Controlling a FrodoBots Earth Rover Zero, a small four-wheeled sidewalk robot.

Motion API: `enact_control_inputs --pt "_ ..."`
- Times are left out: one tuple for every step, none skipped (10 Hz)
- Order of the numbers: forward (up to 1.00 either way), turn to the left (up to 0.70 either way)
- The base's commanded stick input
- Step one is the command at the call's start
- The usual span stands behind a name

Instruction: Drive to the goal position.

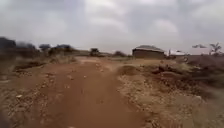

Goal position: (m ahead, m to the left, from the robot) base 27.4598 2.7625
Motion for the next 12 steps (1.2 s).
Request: enact_control_inputs --pt "0.5 0.0" --pt "0.5 0.0" --pt "0.5 0.0" --pt "0.5 0.0" --pt "0.5 0.0" --pt "0.5 0.0" --pt "0.5 0.0" --pt "0.5 0.0" --pt "0.5 0.0" --pt "0.5 0.0" --pt "0.5 0.0" --pt "0.5 0.0"
